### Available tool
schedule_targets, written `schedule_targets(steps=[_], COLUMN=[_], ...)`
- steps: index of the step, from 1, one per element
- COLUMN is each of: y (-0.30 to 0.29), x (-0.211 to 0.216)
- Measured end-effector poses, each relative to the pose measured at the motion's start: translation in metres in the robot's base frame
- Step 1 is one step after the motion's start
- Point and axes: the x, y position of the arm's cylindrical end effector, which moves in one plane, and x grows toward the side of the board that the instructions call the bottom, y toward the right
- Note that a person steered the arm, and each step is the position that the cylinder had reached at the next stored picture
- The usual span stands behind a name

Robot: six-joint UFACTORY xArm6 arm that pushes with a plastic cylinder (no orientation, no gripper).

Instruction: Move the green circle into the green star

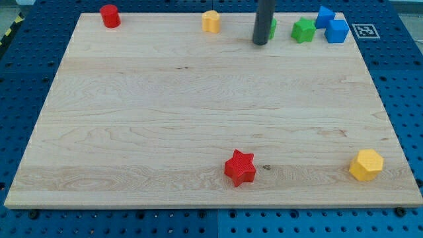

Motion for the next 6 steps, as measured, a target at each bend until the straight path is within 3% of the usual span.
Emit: schedule_targets(steps=[3,6], y=[-0.019,0.040], x=[-0.035,-0.045])
